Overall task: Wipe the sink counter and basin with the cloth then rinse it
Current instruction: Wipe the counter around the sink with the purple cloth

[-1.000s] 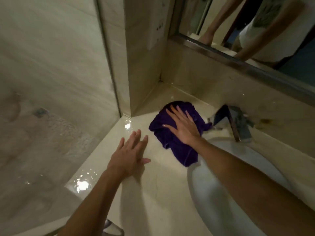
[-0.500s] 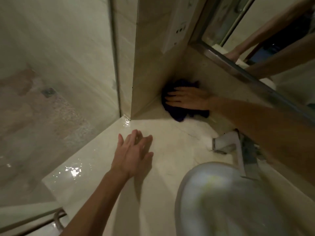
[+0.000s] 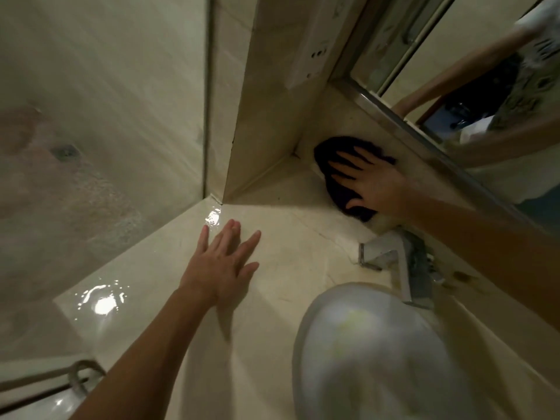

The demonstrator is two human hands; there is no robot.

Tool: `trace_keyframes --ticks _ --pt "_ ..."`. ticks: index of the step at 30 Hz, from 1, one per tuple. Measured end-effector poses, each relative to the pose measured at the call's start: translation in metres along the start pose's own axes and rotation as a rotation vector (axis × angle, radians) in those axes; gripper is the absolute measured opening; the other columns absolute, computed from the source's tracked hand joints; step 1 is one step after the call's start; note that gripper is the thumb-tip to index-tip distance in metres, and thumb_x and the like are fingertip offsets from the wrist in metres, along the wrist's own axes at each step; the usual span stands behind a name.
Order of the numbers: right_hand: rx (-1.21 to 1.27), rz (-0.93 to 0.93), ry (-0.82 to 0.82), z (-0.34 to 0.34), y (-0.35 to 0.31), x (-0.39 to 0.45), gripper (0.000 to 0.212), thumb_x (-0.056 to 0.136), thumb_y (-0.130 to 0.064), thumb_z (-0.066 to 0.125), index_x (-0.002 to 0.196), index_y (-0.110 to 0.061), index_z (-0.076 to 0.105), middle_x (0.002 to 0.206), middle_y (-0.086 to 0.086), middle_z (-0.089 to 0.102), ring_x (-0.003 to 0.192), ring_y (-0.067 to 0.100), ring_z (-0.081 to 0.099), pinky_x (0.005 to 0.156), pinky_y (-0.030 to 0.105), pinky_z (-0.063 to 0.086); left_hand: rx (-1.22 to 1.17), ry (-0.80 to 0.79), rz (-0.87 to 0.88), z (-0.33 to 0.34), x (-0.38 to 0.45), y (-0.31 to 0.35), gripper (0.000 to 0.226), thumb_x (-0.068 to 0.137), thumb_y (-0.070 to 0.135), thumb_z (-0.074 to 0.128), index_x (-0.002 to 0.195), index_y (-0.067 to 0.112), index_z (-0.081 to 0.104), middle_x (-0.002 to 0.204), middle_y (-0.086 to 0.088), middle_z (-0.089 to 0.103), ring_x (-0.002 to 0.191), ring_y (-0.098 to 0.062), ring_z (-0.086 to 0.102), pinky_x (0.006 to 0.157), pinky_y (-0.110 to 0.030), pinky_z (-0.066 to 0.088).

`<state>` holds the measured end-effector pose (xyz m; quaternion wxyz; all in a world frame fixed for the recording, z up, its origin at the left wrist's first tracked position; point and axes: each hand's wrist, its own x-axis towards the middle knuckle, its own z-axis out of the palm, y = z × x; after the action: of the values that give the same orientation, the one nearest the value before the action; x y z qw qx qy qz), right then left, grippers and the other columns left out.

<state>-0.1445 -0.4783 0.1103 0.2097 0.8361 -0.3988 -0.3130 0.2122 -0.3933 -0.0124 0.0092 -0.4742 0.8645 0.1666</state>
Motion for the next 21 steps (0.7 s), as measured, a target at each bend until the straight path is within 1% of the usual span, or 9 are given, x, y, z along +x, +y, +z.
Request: trace_keyframes --ticks 3,7,8,11,14,15,17,19,21 --pt "-0.065 0.061 -0.025 -0.003 0.003 -0.074 0.077 0.088 -0.049 0.066 0.151 -0.013 0.043 0.162 0.014 0.031 0.151 0.036 0.022 0.125 0.052 0.010 0.014 -0.010 0.002 0.001 0.001 -0.001 0.060 0.097 0.063 0.008 0.150 0.045 -0.015 0.163 -0.008 -0.012 0.146 -0.020 -0.023 0.117 -0.052 -0.017" --pt "-0.145 0.093 -0.007 0.001 0.004 -0.135 0.058 0.096 -0.035 0.046 0.147 -0.008 0.048 0.159 0.015 0.038 0.148 0.036 0.029 0.124 0.048 0.006 0.029 -0.014 0.001 0.001 0.003 0.000 0.062 0.095 0.064 0.003 0.151 0.043 -0.013 0.164 -0.011 -0.007 0.149 -0.023 -0.016 0.118 -0.055 -0.012" --pt "-0.154 0.105 -0.016 0.004 0.002 -0.134 0.056 0.097 -0.032 0.049 0.147 -0.008 0.047 0.159 0.015 0.037 0.148 0.036 0.030 0.124 0.048 0.005 0.037 -0.018 -0.003 0.000 0.003 0.001 0.064 0.092 0.064 -0.002 0.151 0.043 -0.012 0.164 -0.012 -0.006 0.149 -0.024 -0.015 0.118 -0.056 -0.011" --pt "-0.142 0.146 -0.056 0.005 -0.007 -0.094 0.071 0.094 -0.040 0.061 0.153 -0.008 0.037 0.163 0.015 0.028 0.152 0.035 0.022 0.125 0.050 0.007 0.042 -0.018 -0.011 -0.002 0.003 0.003 0.070 0.085 0.064 -0.008 0.151 0.041 -0.012 0.164 -0.013 -0.004 0.147 -0.024 -0.018 0.118 -0.057 -0.010" --pt "-0.118 0.147 -0.015 -0.001 0.000 -0.010 0.081 0.088 -0.047 0.067 0.151 -0.005 0.038 0.162 0.017 0.031 0.151 0.037 0.024 0.124 0.052 0.011 0.033 -0.004 -0.015 0.001 0.003 0.004 0.060 0.095 0.060 0.002 0.151 0.043 -0.014 0.164 -0.011 -0.008 0.140 -0.020 -0.027 0.117 -0.055 -0.016" --pt "-0.119 0.145 -0.001 -0.005 0.006 0.019 0.083 0.087 -0.049 0.066 0.151 -0.005 0.038 0.162 0.017 0.031 0.151 0.038 0.024 0.124 0.052 0.008 0.018 0.002 -0.014 0.002 0.002 0.005 0.058 0.098 0.059 0.005 0.150 0.044 -0.014 0.163 -0.011 -0.009 0.141 -0.019 -0.028 0.116 -0.054 -0.017" --pt "-0.152 0.174 0.004 -0.014 0.016 0.063 0.085 0.088 -0.058 0.059 0.153 -0.008 0.036 0.163 0.014 0.029 0.152 0.038 0.019 0.123 0.051 -0.006 -0.007 0.017 -0.020 0.002 0.002 0.003 0.057 0.098 0.059 0.009 0.150 0.046 -0.014 0.163 -0.010 -0.009 0.144 -0.017 -0.026 0.117 -0.053 -0.016" --pt "-0.173 0.189 0.026 -0.015 0.020 0.074 0.088 0.088 -0.062 0.057 0.154 -0.009 0.034 0.164 0.014 0.027 0.152 0.038 0.018 0.121 0.049 -0.013 0.012 -0.006 -0.016 0.001 0.002 0.002 0.057 0.097 0.060 0.008 0.148 0.049 -0.016 0.163 -0.009 -0.010 0.145 -0.017 -0.024 0.118 -0.053 -0.015" --pt "-0.155 0.177 0.090 -0.011 0.019 0.059 0.090 0.086 -0.058 0.063 0.154 -0.006 0.033 0.164 0.018 0.025 0.151 0.038 0.021 0.123 0.049 -0.004 0.031 -0.020 -0.022 0.000 0.002 0.001 0.059 0.093 0.064 0.002 0.147 0.050 -0.017 0.164 -0.009 -0.010 0.147 -0.018 -0.021 0.118 -0.052 -0.014"
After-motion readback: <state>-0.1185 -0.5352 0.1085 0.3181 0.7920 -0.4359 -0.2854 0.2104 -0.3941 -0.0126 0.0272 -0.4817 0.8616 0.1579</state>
